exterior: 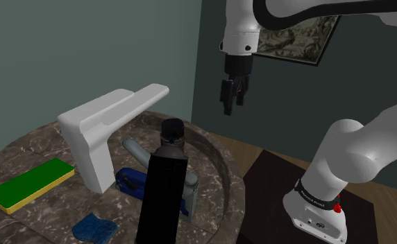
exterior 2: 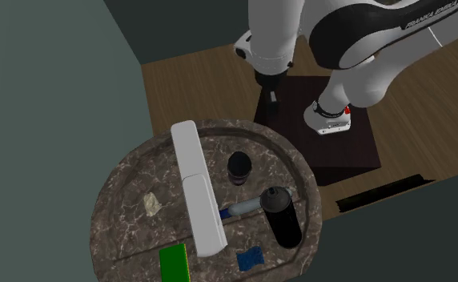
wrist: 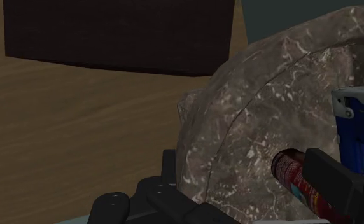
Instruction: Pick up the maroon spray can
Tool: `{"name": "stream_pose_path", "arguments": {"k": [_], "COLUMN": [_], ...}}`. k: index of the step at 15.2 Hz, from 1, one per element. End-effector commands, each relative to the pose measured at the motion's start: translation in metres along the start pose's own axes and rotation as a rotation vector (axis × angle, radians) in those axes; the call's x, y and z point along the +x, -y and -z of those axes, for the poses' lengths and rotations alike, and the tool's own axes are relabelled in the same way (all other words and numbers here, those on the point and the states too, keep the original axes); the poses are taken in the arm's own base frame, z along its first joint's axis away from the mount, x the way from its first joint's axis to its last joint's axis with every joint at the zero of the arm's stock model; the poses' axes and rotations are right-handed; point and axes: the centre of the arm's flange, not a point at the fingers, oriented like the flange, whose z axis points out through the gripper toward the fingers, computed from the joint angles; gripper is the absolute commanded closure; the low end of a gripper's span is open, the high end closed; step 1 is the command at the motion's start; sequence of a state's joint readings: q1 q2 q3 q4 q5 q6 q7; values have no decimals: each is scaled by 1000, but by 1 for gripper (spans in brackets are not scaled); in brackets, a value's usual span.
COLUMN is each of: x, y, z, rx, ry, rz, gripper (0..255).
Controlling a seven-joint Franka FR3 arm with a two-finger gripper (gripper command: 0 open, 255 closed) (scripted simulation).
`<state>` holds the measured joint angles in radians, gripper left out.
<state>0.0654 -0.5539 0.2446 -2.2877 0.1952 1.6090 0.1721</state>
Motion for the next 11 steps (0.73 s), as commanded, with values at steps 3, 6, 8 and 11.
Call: {"name": "stream_pose_path", "arguments": {"k": [3, 6, 8, 11], "x": [21, 36, 46, 60], "y": [53, 91, 116, 154], "z": [1, 2, 2, 3], "rx": [-23, -41, -53, -71], "ry": [-30, -53, -67, -90], "rz": [4, 8, 10, 14], "gripper": [0, 0, 0, 0]}}
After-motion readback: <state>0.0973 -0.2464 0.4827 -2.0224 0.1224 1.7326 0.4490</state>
